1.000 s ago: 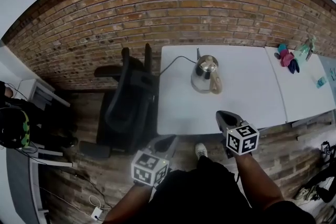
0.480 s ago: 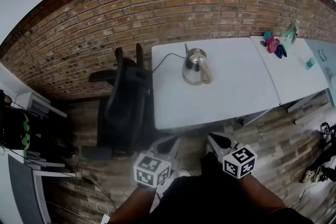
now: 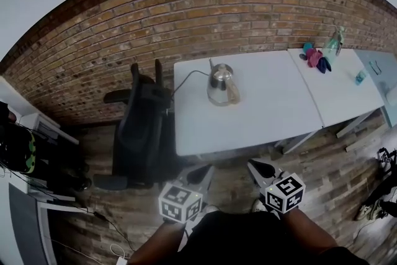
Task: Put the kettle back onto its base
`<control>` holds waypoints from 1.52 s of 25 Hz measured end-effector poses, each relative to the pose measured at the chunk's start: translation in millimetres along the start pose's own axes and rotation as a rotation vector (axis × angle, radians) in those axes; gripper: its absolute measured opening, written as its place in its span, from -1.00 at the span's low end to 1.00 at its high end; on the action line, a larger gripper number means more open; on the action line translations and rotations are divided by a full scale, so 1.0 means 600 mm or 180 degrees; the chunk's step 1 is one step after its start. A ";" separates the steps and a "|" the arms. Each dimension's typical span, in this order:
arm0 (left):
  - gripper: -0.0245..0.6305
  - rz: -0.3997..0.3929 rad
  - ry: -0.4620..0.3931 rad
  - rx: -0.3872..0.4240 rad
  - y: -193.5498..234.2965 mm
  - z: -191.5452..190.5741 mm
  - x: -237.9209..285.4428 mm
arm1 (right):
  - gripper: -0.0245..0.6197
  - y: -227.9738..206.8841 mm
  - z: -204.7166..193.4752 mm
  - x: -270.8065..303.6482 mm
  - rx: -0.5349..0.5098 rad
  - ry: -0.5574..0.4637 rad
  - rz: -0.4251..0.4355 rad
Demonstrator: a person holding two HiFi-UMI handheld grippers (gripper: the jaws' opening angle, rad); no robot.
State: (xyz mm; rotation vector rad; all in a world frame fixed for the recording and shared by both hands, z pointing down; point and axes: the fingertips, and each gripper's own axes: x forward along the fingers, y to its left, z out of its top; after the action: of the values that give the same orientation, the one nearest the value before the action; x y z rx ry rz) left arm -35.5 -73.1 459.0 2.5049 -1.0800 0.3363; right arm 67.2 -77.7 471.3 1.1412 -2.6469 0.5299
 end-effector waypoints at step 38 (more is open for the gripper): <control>-0.93 0.0082 0.0015 0.0112 -0.112 0.019 0.097 | -0.85 -0.079 0.009 -0.102 -0.0191 -0.0067 0.0043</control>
State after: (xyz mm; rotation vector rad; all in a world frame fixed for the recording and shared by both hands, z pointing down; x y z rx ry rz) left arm 53.8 -73.5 453.1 2.5217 -1.1145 0.3714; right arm 143.2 -69.5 457.3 1.1184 -2.6709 0.4400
